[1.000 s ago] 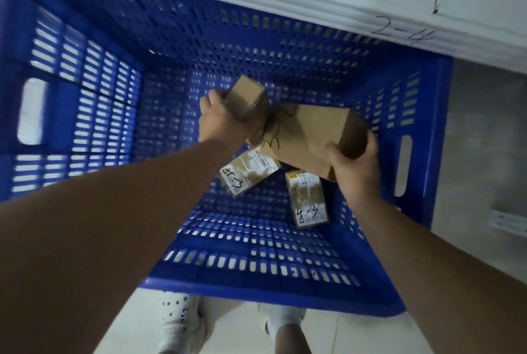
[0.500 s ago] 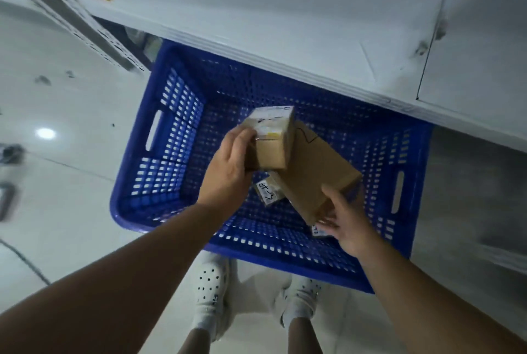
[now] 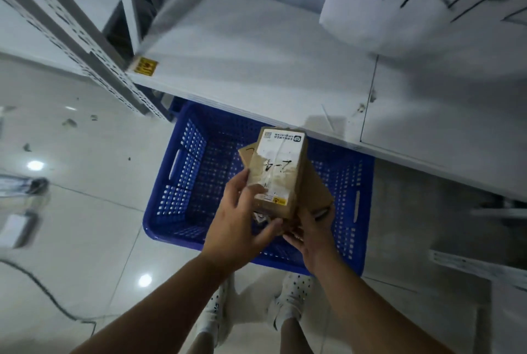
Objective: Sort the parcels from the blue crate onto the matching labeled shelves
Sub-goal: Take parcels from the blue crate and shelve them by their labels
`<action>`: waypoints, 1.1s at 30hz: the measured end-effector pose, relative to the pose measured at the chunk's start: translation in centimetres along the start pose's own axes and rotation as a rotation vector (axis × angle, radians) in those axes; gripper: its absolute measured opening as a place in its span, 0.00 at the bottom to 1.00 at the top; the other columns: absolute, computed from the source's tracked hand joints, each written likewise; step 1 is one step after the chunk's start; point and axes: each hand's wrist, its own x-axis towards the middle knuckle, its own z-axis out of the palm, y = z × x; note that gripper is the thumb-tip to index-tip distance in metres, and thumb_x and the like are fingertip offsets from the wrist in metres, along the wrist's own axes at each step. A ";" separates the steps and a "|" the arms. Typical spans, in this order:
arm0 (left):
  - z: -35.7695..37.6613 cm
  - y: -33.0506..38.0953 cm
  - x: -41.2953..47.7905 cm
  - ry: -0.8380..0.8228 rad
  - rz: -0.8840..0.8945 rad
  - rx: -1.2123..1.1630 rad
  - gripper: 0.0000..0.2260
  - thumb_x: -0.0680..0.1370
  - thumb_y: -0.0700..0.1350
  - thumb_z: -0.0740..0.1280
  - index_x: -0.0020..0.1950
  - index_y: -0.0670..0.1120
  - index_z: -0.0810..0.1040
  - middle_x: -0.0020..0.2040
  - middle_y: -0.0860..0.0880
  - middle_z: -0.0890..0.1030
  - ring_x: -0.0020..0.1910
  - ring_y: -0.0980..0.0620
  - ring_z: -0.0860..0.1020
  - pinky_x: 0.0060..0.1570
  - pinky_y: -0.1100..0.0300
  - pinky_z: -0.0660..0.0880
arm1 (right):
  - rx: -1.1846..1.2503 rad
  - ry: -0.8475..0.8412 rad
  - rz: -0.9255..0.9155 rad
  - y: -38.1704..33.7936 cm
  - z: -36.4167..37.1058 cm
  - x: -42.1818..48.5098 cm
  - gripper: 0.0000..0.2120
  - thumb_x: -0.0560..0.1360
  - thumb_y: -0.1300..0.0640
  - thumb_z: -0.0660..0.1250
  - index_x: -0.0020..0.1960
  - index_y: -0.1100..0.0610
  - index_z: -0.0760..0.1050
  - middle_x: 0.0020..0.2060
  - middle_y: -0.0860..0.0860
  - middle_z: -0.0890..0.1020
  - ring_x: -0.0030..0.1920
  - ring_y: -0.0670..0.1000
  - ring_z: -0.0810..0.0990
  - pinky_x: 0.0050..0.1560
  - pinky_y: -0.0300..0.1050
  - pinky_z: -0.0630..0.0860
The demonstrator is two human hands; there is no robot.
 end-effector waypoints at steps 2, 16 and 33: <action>-0.9 2.5 0.3 0.058 -0.205 -0.081 0.38 0.64 0.75 0.62 0.65 0.52 0.63 0.70 0.52 0.63 0.65 0.53 0.69 0.58 0.52 0.77 | -0.017 0.057 -0.062 -1.1 0.5 -1.5 0.40 0.72 0.57 0.73 0.70 0.31 0.52 0.69 0.53 0.70 0.60 0.61 0.77 0.42 0.53 0.82; -17.6 14.8 2.6 -0.459 0.260 0.297 0.54 0.69 0.53 0.76 0.77 0.53 0.36 0.77 0.49 0.54 0.74 0.46 0.56 0.72 0.51 0.58 | -0.024 0.028 -0.187 -10.9 -1.6 -18.7 0.40 0.72 0.50 0.71 0.73 0.37 0.50 0.71 0.54 0.69 0.63 0.61 0.75 0.43 0.53 0.79; -17.5 35.9 -4.5 -0.426 0.647 0.062 0.34 0.80 0.38 0.62 0.74 0.66 0.49 0.79 0.50 0.48 0.77 0.47 0.50 0.72 0.48 0.58 | 0.429 0.129 -0.346 -7.3 -11.5 -35.6 0.34 0.78 0.55 0.66 0.75 0.37 0.52 0.62 0.65 0.76 0.60 0.71 0.75 0.60 0.65 0.74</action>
